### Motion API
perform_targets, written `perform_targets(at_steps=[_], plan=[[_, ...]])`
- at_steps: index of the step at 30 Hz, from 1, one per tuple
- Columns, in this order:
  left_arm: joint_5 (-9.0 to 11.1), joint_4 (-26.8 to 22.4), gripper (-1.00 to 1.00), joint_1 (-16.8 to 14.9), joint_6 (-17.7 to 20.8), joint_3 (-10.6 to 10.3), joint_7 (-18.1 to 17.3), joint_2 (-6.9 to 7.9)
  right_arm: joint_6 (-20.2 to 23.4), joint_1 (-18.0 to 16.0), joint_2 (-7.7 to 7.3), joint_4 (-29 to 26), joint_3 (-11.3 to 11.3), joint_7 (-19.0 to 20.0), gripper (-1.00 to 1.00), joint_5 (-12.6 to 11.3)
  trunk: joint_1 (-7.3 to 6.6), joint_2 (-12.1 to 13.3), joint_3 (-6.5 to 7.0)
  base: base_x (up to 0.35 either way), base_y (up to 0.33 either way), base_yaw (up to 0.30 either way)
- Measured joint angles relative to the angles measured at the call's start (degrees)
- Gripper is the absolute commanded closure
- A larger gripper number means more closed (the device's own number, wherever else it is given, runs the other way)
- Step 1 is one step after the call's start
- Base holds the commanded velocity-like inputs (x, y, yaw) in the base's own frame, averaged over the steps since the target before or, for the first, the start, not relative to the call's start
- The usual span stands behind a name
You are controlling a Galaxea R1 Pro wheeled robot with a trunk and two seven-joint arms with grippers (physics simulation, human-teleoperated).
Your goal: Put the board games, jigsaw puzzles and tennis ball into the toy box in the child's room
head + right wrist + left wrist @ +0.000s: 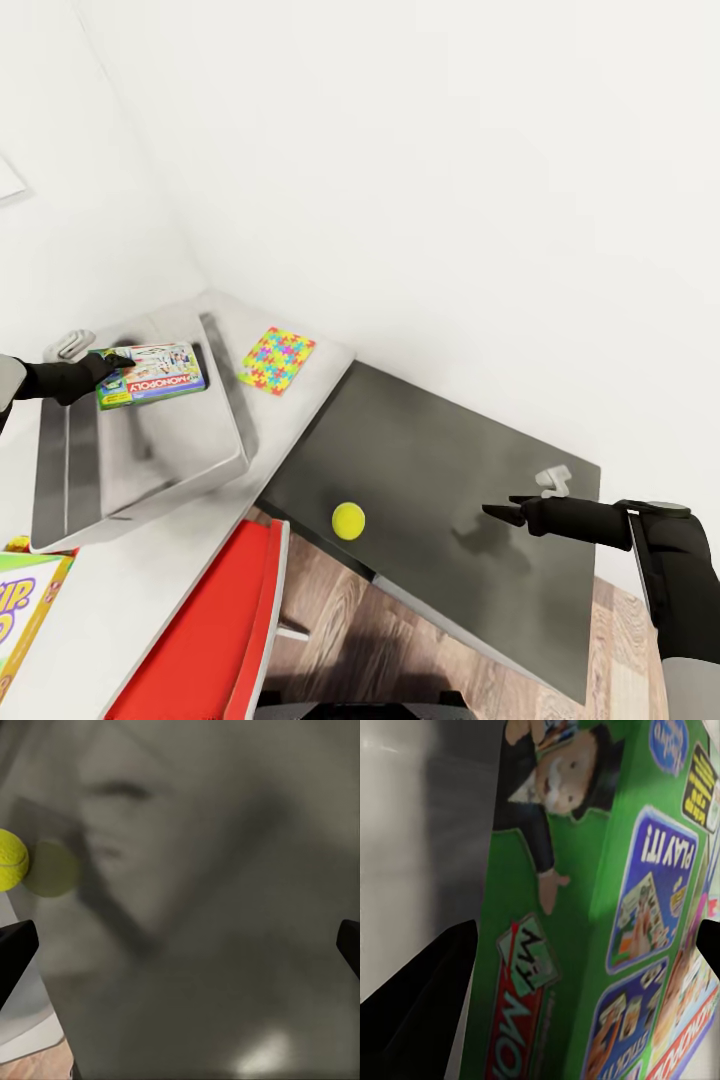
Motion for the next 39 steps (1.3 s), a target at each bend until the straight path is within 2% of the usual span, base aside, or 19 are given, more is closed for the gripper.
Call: perform_targets(at_steps=[11,39], plan=[[0.8,-0.01,1.0,-0.03,0.01,0.08,0.0,0.09,0.01,0.0,0.07,-0.01,0.0,0.0,-1.0,0.0,-0.01,-0.02,-0.54,0.0,0.0,0.0],[1.33,-0.01,1.0,-0.1,-0.19,0.14,0.46,0.09,-0.01,0.08,0.15,-0.01,0.0,0.0,-1.0,0.0,-0.01,-0.02,-0.62,0.0,0.0,0.0]])
